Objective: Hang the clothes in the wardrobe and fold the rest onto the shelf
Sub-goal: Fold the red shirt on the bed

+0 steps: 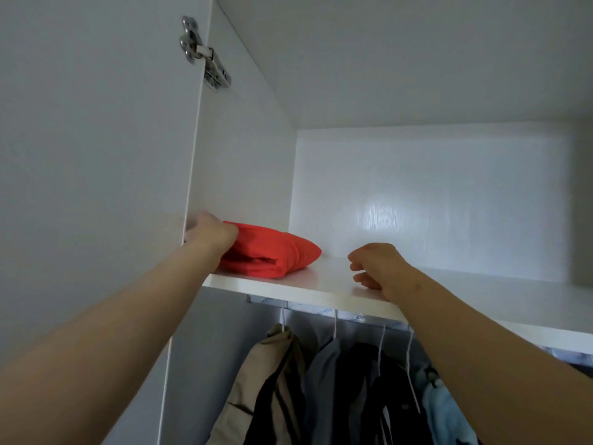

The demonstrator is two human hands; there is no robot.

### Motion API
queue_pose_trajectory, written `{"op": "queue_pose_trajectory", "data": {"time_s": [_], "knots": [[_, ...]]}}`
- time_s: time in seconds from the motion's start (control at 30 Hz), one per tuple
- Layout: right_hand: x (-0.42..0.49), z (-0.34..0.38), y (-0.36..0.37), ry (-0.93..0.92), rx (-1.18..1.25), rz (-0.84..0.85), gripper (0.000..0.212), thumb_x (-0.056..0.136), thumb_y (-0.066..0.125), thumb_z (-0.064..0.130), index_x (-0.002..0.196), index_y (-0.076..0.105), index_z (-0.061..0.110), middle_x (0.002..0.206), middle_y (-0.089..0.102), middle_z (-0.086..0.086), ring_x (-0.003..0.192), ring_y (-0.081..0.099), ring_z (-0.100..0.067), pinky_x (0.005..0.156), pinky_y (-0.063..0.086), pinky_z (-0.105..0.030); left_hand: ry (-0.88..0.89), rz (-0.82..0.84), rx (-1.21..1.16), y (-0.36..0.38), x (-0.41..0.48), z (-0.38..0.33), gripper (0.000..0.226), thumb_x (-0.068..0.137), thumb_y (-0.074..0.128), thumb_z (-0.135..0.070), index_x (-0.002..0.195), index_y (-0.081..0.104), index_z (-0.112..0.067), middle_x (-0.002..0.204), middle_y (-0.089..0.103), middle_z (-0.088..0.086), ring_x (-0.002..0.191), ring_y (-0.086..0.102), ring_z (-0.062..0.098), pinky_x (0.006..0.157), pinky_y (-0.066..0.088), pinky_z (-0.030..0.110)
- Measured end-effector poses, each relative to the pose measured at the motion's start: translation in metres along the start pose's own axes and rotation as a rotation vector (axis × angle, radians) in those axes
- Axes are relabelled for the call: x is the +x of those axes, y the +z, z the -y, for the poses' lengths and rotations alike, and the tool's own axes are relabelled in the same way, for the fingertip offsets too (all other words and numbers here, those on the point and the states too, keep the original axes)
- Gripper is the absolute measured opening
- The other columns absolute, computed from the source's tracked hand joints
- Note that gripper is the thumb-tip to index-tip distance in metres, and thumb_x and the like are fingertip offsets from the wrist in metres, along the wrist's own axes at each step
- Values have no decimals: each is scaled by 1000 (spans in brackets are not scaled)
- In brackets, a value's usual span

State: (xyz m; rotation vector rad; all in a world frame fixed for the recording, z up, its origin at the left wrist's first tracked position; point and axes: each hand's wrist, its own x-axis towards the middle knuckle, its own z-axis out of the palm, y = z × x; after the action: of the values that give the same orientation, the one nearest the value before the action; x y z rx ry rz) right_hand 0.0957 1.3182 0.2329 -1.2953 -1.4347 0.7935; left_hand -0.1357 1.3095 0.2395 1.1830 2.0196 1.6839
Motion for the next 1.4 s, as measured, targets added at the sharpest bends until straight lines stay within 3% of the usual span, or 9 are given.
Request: {"op": "queue_pose_trajectory", "data": {"time_s": [0.1,0.2,0.27,0.33,0.63,0.83,1.1,1.2,1.4], "knots": [[5,-3,2,-15,-60,-6,8,90,54,8,82,52,7,72,55,-8,55,49,-17,52,39,-22,468,-323,222,10,-3,-12,39,85,53,-22,124,51,-19,124,48,19,118,44,36,100,34,38],[9,-4,3,-50,-108,4,5,89,55,11,89,56,6,75,58,-8,58,52,-17,53,41,-21,776,-77,381,39,-5,-33,44,89,49,-45,131,48,-31,140,39,7,132,31,27,108,22,40],[11,-6,3,-57,-121,6,8,89,54,13,93,56,7,76,60,-7,59,53,-17,54,43,-21,683,256,699,56,0,-30,58,85,42,-63,138,36,-39,148,31,-1,137,27,26,109,16,49],[13,-7,3,-56,-129,9,9,90,54,14,95,56,8,75,61,-6,59,54,-16,53,43,-21,618,375,828,65,8,-18,64,81,46,-63,140,31,-43,147,33,-5,134,32,26,107,17,54],[16,-6,5,-65,-194,10,12,89,54,16,78,54,14,68,63,-4,56,54,-14,53,43,-21,591,337,683,69,28,-5,65,81,53,-55,140,34,-36,143,39,3,127,41,28,106,32,48],[6,-9,2,-142,-164,-12,13,89,54,16,77,56,15,70,64,-4,58,55,-15,55,45,-23,636,303,765,60,12,2,61,88,42,-57,143,28,-36,151,28,0,135,31,28,109,26,51],[-35,-2,-9,-361,274,-219,16,88,53,9,75,61,15,61,63,0,48,53,-9,50,44,-20,714,67,23,46,-51,23,39,86,56,-37,124,49,-37,104,60,-16,103,55,14,89,37,31],[-65,-6,-6,-435,394,-234,16,87,54,8,75,61,15,55,62,5,44,52,-8,47,44,-17,687,155,-279,46,-73,31,16,86,59,-26,98,57,-37,83,59,-23,87,58,4,81,41,25],[-121,-37,14,-354,408,-243,17,91,52,9,80,60,18,63,62,-1,44,50,-10,44,41,-16,619,351,-728,46,-126,45,25,85,58,-14,86,60,-40,86,64,-16,81,59,-1,70,46,11]]}}
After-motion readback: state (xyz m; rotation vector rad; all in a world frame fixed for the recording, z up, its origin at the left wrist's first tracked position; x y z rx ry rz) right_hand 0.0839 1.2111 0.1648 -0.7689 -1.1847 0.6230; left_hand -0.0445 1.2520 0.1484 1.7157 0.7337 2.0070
